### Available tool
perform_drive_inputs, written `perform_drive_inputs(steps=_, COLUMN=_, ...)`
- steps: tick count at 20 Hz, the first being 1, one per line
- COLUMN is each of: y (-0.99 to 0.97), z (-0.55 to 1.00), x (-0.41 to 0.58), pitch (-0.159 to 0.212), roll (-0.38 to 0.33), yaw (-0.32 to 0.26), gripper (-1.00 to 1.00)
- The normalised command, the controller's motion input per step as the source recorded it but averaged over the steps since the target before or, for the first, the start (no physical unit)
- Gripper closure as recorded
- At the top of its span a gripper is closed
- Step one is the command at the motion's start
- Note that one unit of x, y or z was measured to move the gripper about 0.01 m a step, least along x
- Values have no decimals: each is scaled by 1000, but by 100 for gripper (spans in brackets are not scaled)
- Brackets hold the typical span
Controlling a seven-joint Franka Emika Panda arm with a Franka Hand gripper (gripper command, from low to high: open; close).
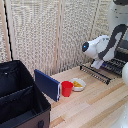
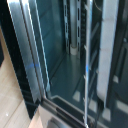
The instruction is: With care, position your gripper close to the oven tray handle. Make sure to grip the handle tightly. Delicately and attentively pull the tray out from the oven.
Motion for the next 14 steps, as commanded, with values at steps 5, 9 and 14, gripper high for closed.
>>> perform_drive_inputs(steps=5, y=-437, z=19, x=198, pitch=66, roll=106, yaw=0, gripper=100)
perform_drive_inputs(steps=9, y=-239, z=10, x=88, pitch=21, roll=24, yaw=0, gripper=100)
perform_drive_inputs(steps=14, y=-187, z=23, x=79, pitch=18, roll=7, yaw=2, gripper=100)
